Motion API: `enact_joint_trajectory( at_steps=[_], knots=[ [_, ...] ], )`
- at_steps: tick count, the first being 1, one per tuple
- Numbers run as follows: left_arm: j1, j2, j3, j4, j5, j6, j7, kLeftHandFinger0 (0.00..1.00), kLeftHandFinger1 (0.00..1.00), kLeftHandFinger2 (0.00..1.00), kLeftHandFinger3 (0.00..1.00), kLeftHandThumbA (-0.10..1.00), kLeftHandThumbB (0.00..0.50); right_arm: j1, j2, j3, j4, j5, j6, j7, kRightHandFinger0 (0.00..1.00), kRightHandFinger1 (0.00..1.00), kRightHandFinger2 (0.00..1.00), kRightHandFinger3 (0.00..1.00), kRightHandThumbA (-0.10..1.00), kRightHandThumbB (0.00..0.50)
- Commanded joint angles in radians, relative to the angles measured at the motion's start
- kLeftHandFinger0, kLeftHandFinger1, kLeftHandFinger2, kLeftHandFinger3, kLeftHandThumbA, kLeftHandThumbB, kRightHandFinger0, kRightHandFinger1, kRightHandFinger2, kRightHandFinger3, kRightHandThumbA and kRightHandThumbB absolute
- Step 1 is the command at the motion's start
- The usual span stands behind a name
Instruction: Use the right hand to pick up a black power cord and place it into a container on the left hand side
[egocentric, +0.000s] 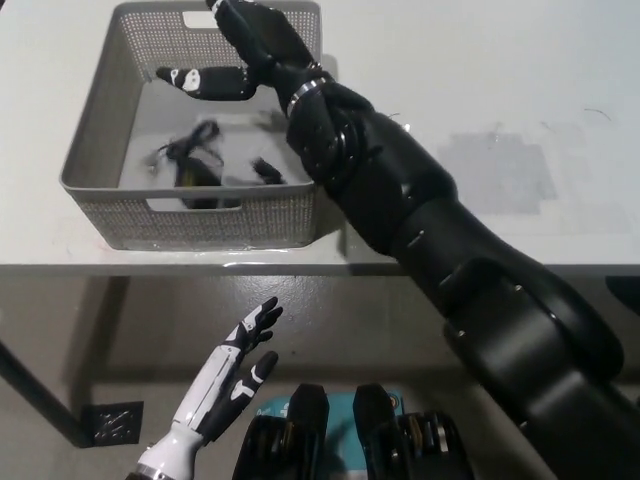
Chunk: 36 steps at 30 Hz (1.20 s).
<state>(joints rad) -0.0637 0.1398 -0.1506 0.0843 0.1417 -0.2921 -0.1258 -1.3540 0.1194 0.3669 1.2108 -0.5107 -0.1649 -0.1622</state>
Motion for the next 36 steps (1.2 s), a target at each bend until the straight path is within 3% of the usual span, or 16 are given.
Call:
enact_joint_trajectory(
  at_steps=[1, 6, 11, 13, 16, 17, 19, 21, 24, 26, 31, 33, 36],
  knots=[
    [-0.014, 0.012, -0.003, -0.025, 0.002, -0.003, -0.014, 1.0, 1.0, 1.0, 1.0, 0.92, 0.304, -0.035, -0.02, -0.007, -0.062, 0.03, 0.015, 0.083, 1.0, 1.0, 1.0, 1.0, 1.0, 0.5],
    [-0.015, 0.011, -0.005, -0.023, 0.005, -0.008, -0.016, 1.0, 1.0, 1.0, 1.0, 0.91, 0.291, -0.022, -0.049, -0.029, -0.121, 0.054, 0.006, 0.106, 1.0, 1.0, 1.0, 1.0, 1.0, 0.5],
    [-0.024, 0.016, -0.006, -0.03, 0.011, 0.003, -0.021, 1.0, 1.0, 1.0, 1.0, 0.92, 0.29, 0.027, -0.097, -0.151, -0.322, 0.172, 0.015, 0.152, 1.0, 1.0, 1.0, 1.0, 1.0, 0.398],
    [-0.025, 0.019, -0.005, -0.026, 0.008, -0.002, -0.021, 1.0, 1.0, 1.0, 1.0, 0.91, 0.289, 0.051, -0.114, -0.201, -0.421, 0.213, 0.051, 0.172, 1.0, 1.0, 1.0, 1.0, 1.0, 0.391],
    [-0.024, 0.017, -0.004, -0.027, 0.004, 0.006, -0.022, 1.0, 1.0, 1.0, 1.0, 0.9, 0.298, 0.099, -0.122, -0.295, -0.578, 0.302, 0.126, 0.2, 1.0, 1.0, 1.0, 1.0, 1.0, 0.468],
    [-0.026, 0.022, 0.0, -0.03, 0.002, 0.009, -0.023, 1.0, 1.0, 1.0, 1.0, 0.9, 0.3, 0.147, -0.127, -0.344, -0.707, 0.362, 0.131, 0.199, 1.0, 1.0, 1.0, 1.0, 1.0, 0.448],
    [-0.026, 0.025, 0.003, -0.035, 0.002, 0.012, -0.023, 1.0, 1.0, 1.0, 1.0, 0.9, 0.299, 0.195, -0.127, -0.391, -0.834, 0.438, 0.146, 0.218, 1.0, 1.0, 1.0, 1.0, 1.0, 0.495],
    [-0.027, 0.025, 0.002, -0.034, 0.006, 0.009, -0.021, 1.0, 1.0, 1.0, 1.0, 0.91, 0.299, 0.245, -0.138, -0.406, -0.949, 0.443, 0.177, 0.223, 1.0, 1.0, 1.0, 1.0, 1.0, 0.5],
    [-0.032, 0.023, -0.001, -0.027, 0.008, 0.002, -0.021, 1.0, 1.0, 1.0, 1.0, 0.92, 0.297, 0.389, -0.166, -0.407, -1.179, 0.462, 0.207, 0.25, 1.0, 1.0, 1.0, 1.0, 1.0, 0.385],
    [-0.033, 0.025, -0.001, -0.027, 0.01, 0.003, -0.022, 1.0, 1.0, 1.0, 1.0, 0.92, 0.299, 0.435, -0.172, -0.405, -1.235, 0.486, 0.212, 0.264, 1.0, 1.0, 1.0, 1.0, 1.0, 0.377],
    [-0.042, 0.03, -0.003, -0.027, 0.001, 0.007, -0.033, 1.0, 1.0, 1.0, 1.0, 0.91, 0.299, 0.693, -0.186, -0.371, -1.453, 0.501, 0.18, 0.27, 1.0, 1.0, 1.0, 1.0, 1.0, 0.433],
    [-0.05, 0.03, -0.004, -0.021, 0.003, -0.001, -0.033, 1.0, 1.0, 1.0, 1.0, 0.93, 0.3, 0.774, -0.202, -0.354, -1.482, 0.497, 0.134, 0.276, 1.0, 1.0, 1.0, 1.0, 1.0, 0.374],
    [-0.055, 0.032, -0.002, -0.024, 0.003, 0.002, -0.032, 1.0, 1.0, 1.0, 1.0, 0.94, 0.307, 0.889, -0.211, -0.332, -1.515, 0.475, 0.104, 0.275, 1.0, 1.0, 1.0, 1.0, 1.0, 0.337]
  ],
)
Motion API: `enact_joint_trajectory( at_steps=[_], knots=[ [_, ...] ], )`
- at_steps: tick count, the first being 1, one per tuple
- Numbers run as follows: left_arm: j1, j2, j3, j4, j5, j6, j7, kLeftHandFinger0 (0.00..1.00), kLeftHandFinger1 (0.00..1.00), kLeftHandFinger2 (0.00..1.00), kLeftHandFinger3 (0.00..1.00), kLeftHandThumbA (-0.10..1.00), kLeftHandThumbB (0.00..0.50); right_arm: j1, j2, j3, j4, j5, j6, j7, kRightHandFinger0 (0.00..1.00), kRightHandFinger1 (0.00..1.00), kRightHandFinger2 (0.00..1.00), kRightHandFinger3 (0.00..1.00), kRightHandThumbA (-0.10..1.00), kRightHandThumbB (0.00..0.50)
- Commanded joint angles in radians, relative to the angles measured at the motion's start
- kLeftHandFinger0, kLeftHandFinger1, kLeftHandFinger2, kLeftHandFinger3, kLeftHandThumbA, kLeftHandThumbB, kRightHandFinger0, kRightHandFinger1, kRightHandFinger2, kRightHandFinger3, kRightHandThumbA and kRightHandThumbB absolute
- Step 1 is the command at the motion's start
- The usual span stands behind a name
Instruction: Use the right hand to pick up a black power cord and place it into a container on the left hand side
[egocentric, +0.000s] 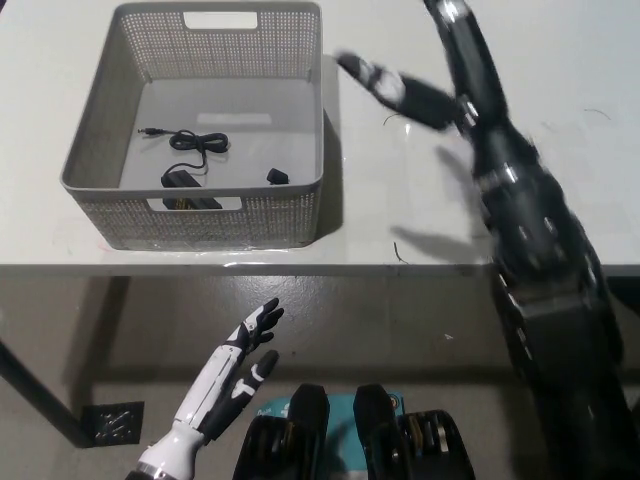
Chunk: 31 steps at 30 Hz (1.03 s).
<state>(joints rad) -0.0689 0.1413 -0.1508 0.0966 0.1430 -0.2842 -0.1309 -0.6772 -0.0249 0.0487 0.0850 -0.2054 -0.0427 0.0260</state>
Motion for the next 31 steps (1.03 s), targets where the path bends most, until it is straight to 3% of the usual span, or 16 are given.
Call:
enact_joint_trajectory(
  at_steps=[1, 4, 7, 11, 13, 18, 24, 31],
  knots=[
    [-0.054, 0.03, -0.001, -0.031, -0.002, -0.012, -0.028, 1.0, 1.0, 1.0, 1.0, 0.95, 0.308, 0.29, -0.055, 0.003, -0.388, 0.161, -0.032, 0.082, 1.0, 1.0, 1.0, 1.0, 1.0, 0.364],
    [-0.057, 0.031, -0.003, -0.024, -0.007, -0.014, -0.032, 1.0, 1.0, 1.0, 1.0, 0.95, 0.312, 0.372, -0.049, 0.026, -0.342, 0.157, -0.105, 0.078, 1.0, 1.0, 1.0, 1.0, 1.0, 0.361],
    [-0.056, 0.031, -0.003, -0.028, -0.006, -0.01, -0.032, 1.0, 1.0, 1.0, 1.0, 0.95, 0.312, 0.446, -0.038, 0.047, -0.285, 0.16, -0.159, 0.077, 1.0, 1.0, 1.0, 1.0, 1.0, 0.391],
    [-0.052, 0.031, -0.002, -0.027, -0.02, -0.007, -0.036, 1.0, 1.0, 1.0, 1.0, 0.94, 0.277, 0.555, -0.031, 0.088, -0.212, 0.158, -0.2, 0.088, 1.0, 1.0, 1.0, 1.0, 1.0, 0.359],
    [-0.054, 0.031, 0.0, -0.023, -0.017, -0.007, -0.035, 1.0, 1.0, 1.0, 1.0, 0.95, 0.276, 0.59, -0.019, 0.098, -0.17, 0.16, -0.22, 0.082, 1.0, 1.0, 1.0, 1.0, 1.0, 0.395],
    [-0.065, 0.026, 0.002, -0.015, -0.025, -0.009, -0.038, 1.0, 1.0, 1.0, 1.0, 0.96, 0.29, 0.644, -0.019, 0.131, -0.048, 0.215, -0.318, 0.132, 1.0, 1.0, 1.0, 1.0, 1.0, 0.333],
    [-0.076, 0.024, 0.013, -0.009, -0.019, -0.012, -0.03, 1.0, 1.0, 1.0, 1.0, 0.96, 0.283, 0.677, -0.016, 0.164, 0.031, 0.194, -0.361, 0.139, 1.0, 1.0, 1.0, 1.0, 1.0, 0.353],
    [-0.076, 0.014, 0.016, 0.004, -0.029, -0.027, -0.022, 1.0, 1.0, 1.0, 1.0, 0.95, 0.276, 0.659, -0.01, 0.163, 0.096, 0.193, -0.385, 0.136, 1.0, 1.0, 1.0, 1.0, 1.0, 0.322]
  ],
)
